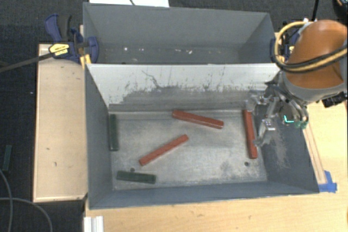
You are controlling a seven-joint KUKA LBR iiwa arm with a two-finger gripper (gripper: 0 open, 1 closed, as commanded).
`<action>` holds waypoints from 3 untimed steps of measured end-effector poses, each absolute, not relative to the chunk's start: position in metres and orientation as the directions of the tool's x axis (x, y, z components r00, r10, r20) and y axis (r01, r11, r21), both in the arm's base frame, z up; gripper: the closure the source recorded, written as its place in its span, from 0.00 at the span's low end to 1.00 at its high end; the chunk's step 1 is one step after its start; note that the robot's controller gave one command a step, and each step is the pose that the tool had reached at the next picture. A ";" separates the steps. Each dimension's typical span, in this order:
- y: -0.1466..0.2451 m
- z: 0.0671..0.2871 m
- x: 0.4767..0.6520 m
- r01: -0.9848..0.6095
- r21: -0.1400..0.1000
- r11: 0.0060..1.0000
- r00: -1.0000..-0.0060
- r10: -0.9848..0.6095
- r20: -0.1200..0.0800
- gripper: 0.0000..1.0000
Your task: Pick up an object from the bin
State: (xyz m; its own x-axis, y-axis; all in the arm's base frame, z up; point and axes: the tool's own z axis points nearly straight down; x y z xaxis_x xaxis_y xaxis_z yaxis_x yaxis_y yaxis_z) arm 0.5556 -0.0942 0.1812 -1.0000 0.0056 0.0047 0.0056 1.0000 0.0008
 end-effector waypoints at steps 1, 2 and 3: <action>-0.027 0.077 0.590 -0.142 0.003 0.990 -0.990 -0.142 0.003 0.00; -0.030 0.081 0.591 -0.141 0.000 0.990 -0.990 -0.141 -0.002 1.00; -0.030 0.081 0.591 -0.143 0.000 0.990 -0.990 -0.143 -0.002 0.00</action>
Offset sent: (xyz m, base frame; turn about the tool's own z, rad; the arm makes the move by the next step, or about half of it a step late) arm 0.0350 0.0641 -0.1011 -0.1446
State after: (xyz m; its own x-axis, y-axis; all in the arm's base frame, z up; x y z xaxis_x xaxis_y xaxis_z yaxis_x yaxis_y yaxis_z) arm 0.5914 -0.0301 0.0807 -0.9897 -0.1434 -0.0023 -0.1434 0.9897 -0.0003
